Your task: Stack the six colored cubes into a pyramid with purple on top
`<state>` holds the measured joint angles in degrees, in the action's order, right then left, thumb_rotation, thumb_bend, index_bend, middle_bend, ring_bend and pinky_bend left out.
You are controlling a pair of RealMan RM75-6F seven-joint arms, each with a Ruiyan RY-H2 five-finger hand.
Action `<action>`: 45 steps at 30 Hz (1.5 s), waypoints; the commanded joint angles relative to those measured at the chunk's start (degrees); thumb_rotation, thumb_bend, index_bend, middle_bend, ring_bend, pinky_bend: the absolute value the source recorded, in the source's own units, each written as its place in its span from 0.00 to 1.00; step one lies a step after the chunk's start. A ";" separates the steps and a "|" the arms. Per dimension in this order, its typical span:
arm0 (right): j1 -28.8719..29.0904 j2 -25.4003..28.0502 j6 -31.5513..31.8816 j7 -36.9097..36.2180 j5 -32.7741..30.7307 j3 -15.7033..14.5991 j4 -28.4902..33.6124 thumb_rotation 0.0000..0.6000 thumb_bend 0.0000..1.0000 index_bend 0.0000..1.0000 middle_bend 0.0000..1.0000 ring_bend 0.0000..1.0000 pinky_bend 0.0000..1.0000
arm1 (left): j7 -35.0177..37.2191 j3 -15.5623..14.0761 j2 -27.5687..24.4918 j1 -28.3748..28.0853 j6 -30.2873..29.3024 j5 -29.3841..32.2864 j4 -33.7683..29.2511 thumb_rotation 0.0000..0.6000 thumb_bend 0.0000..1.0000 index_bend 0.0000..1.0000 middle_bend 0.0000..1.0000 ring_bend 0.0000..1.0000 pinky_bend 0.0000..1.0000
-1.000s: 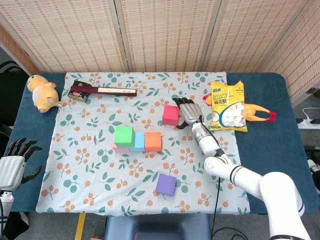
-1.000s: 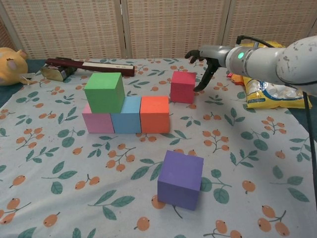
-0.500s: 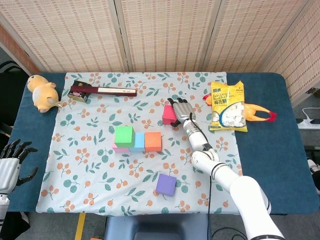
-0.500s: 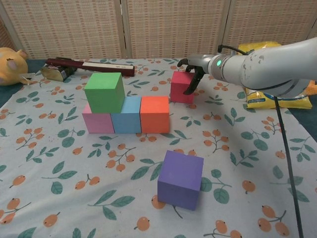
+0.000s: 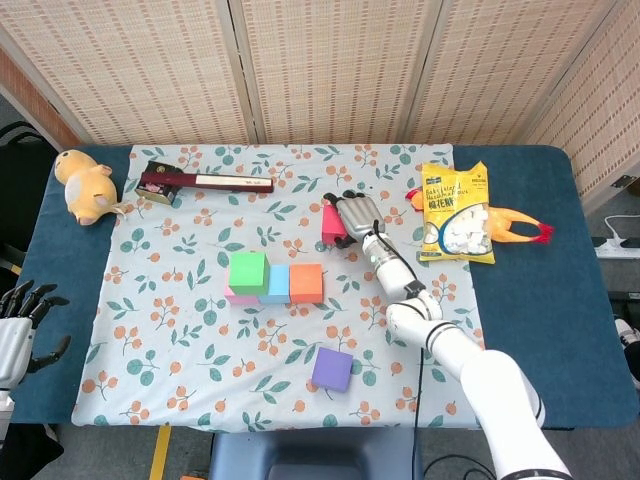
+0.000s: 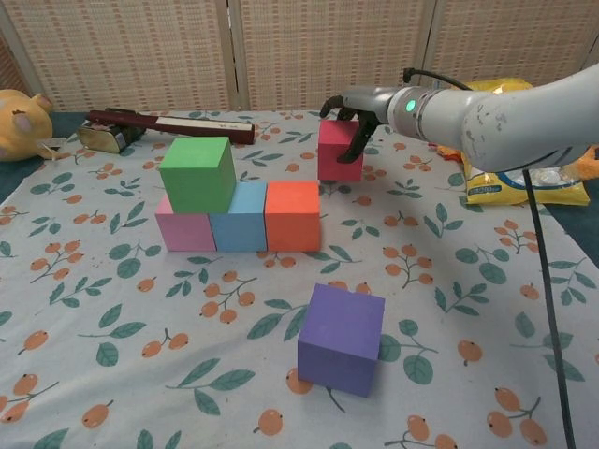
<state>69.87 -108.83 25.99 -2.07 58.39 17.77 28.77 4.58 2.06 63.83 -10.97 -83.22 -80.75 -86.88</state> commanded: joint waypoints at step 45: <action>2.81 18.21 24.41 27.99 -32.15 -4.65 58.80 1.00 0.27 0.08 0.37 0.12 0.17 | -2.02 0.39 -0.87 0.68 1.98 -3.38 -1.56 1.00 0.33 0.30 0.12 0.00 0.10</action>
<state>72.58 -90.34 50.16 25.61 26.43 13.19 87.82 2.56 2.45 62.95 -10.30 -81.24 -84.12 -88.45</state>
